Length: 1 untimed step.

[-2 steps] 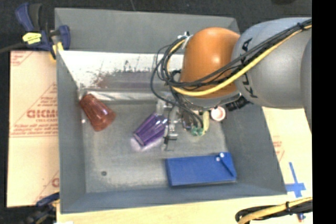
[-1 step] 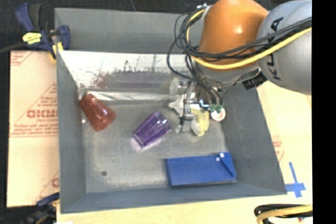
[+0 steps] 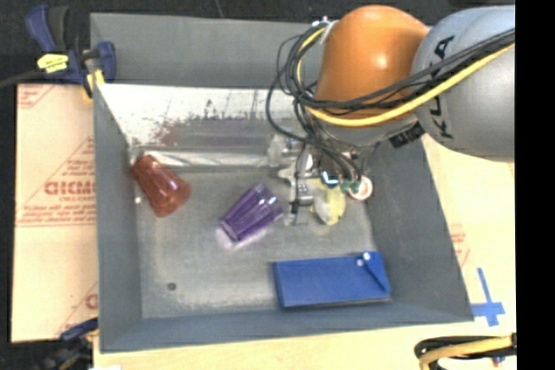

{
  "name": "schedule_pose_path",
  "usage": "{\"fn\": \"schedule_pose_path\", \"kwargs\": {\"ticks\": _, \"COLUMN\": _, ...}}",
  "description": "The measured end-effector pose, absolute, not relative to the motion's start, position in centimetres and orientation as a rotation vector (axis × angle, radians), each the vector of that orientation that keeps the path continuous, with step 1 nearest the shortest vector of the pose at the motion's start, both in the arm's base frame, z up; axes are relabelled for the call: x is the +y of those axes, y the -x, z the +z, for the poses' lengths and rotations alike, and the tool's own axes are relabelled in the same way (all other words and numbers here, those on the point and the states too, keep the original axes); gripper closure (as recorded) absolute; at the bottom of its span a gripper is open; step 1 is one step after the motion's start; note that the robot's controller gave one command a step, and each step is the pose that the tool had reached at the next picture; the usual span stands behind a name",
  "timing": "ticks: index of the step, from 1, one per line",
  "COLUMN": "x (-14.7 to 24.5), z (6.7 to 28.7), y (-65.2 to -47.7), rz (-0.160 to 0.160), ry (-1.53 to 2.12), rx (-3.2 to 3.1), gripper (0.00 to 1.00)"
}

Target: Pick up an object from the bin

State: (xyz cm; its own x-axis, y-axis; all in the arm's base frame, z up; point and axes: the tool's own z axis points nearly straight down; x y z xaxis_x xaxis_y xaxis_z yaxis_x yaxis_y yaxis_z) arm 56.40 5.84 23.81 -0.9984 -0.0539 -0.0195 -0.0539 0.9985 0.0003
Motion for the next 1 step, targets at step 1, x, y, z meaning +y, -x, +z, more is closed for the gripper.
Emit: {"fn": "schedule_pose_path", "kwargs": {"ticks": 1, "x": 9.34, "z": 17.34, "y": -56.65, "rz": 0.003, "ry": 0.022, "rx": 3.124, "gripper": 0.00}}
